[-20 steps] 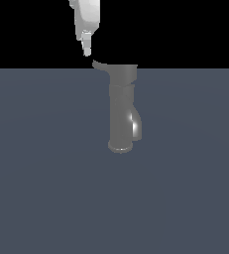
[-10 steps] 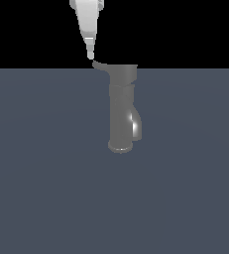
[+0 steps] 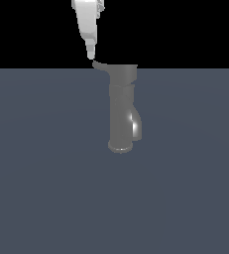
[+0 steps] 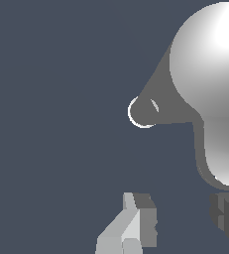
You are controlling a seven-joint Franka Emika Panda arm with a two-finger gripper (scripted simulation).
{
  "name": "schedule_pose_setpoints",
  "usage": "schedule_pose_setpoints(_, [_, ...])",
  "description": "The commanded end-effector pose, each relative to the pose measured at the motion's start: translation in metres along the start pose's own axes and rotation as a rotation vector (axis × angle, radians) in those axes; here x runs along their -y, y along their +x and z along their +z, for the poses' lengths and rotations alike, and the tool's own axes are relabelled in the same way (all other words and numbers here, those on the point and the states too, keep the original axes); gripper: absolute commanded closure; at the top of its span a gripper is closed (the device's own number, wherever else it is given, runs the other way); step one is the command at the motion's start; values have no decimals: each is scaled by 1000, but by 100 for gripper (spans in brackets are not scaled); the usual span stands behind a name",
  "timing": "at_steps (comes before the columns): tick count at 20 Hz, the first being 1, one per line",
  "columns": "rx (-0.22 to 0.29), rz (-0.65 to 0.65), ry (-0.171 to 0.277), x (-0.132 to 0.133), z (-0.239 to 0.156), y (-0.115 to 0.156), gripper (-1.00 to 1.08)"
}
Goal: Turn on the faucet by rotating a designated handle.
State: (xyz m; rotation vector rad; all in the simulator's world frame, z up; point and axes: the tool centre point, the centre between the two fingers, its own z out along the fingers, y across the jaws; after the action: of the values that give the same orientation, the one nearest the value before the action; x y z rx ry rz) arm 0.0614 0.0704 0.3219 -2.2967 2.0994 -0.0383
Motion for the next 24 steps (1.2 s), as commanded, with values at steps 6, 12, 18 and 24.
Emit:
schedule_pose_setpoints(6, [0, -2, -1, 0, 0, 0, 108])
schedule_pose_setpoints(12, [-1, 7, -10, -18, 6, 1, 108])
schedule_pose_setpoints(18, [-1, 16, -21, -37, 12, 3, 108])
schedule_pose_setpoints(24, [-2, 25, -31, -56, 19, 4, 108])
